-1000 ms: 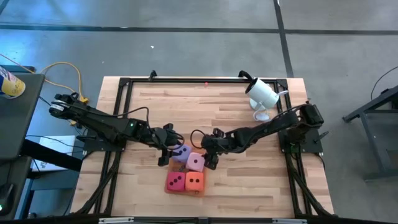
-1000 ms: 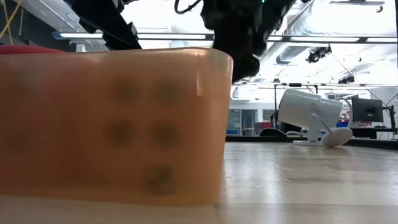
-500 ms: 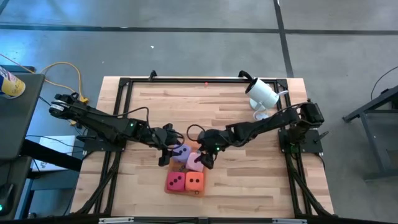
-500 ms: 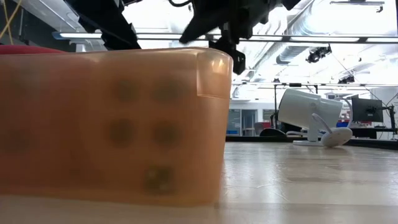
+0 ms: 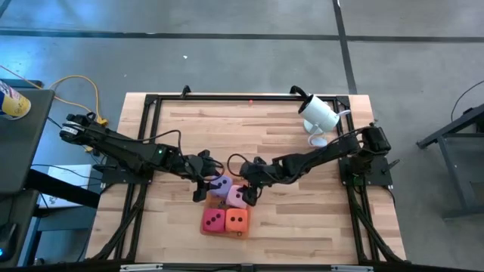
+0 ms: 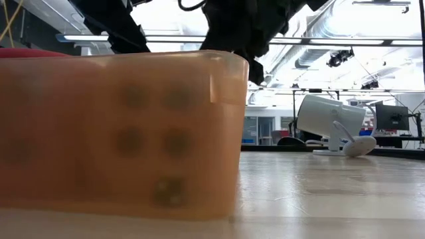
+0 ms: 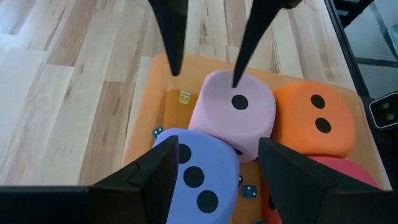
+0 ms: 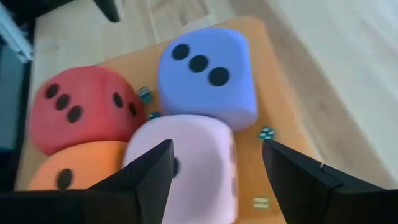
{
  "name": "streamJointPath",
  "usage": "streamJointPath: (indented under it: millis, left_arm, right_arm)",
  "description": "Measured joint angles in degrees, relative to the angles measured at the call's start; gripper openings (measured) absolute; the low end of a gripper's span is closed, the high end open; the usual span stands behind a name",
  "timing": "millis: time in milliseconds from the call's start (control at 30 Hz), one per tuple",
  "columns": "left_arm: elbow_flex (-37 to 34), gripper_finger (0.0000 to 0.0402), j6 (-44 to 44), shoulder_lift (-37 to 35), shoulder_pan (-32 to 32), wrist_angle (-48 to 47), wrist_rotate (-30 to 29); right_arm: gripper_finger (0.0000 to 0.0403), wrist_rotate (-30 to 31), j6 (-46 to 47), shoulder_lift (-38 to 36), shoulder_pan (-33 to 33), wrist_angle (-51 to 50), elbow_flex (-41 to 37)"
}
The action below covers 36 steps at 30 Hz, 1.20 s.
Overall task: Pick & Place Dice
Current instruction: Put the small orange dice into the orange bin
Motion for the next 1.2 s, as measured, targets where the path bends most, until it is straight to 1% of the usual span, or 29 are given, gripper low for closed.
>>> streamJointPath:
  millis: [67,133,233,300,433,500,567,600,667,733,800,867,967,1033,1067,1133,1200]
  left_arm:
    - [0.0,0.0214,-0.05,0.0,0.0,0.03,0.0]
    - [0.0,0.0214,-0.16,0.0,0.0,0.07,0.0]
    - [0.02,0.0214,0.88,0.0,0.0,-0.02,-0.44]
    - [0.02,0.0214,3.06,0.0,0.0,0.03,-2.39]
    - [0.02,0.0214,5.41,0.0,0.0,0.17,-8.25]
    - [0.02,0.0214,4.32,0.0,0.49,0.74,-11.32]
    - [0.02,0.0214,6.89,0.0,1.59,0.83,-14.47]
    - [0.02,0.0214,8.19,0.0,2.46,0.87,-15.28]
    - [0.02,0.0214,11.32,0.0,4.95,0.88,-14.91]
    - [0.02,0.0214,13.97,0.0,8.12,0.87,-13.06]
    - [0.02,0.0214,16.9,0.0,12.38,1.32,-8.82]
    - [0.02,0.0214,21.06,0.0,17.31,2.44,-1.94]
    - [0.02,0.0214,26.41,0.0,24.98,7.66,10.35]
    - [0.02,0.0214,27.54,0.0,30.34,11.87,18.83]
    - [0.02,0.0214,27.41,0.02,33.09,13.91,21.89]
    - [0.09,0.0214,26.58,0.96,37.97,18.39,24.84]
    - [0.09,0.0214,24.99,3.06,42.85,22.71,25.54]
  right_arm:
    - [0.0235,1.66,-1.04,-0.82,0.53,-0.65,-0.11]
    - [0.0235,1.91,-1.82,-1.79,1.18,-0.56,-0.01]
    - [0.0235,3.3,-1.8,-3.27,2.9,-4.2,-0.03]
    - [0.0235,7.15,-1.44,-4.21,4.35,-6.54,-0.04]
    - [0.0235,16.42,2.05,-7.49,7.48,-13.68,-0.07]
    - [0.0235,19.27,4.51,-9.02,8.58,-17.01,-0.04]
    - [0.0235,21.61,6.84,-10.14,9.39,-20.54,-0.07]
    - [0.0235,22.66,7.81,-10.95,9.75,-22.14,-0.07]
    - [0.0235,24.71,9.3,-12.62,10.04,-24.69,-0.07]
    - [0.0235,26.74,10.09,-13.72,10.12,-27.13,-0.04]
    - [0.0235,29.44,10.11,-14.43,10.12,-29.26,-0.07]
    - [0.0235,32.1,10.1,-15.17,9.93,-31.13,-0.07]
    - [0.0235,34.13,10.09,-15.97,9.17,-34.39,-0.07]
    - [0.0235,34.37,9.68,-16.02,8.11,-36.14,-0.07]
    - [0.0235,34.35,9.13,-16.02,7.56,-36.86,-0.07]
    - [0.0235,34.4,8.37,-16.02,6.56,-38.21,-0.05]
    - [0.0235,34.41,6.98,-16.02,5.46,-38.88,-0.07]
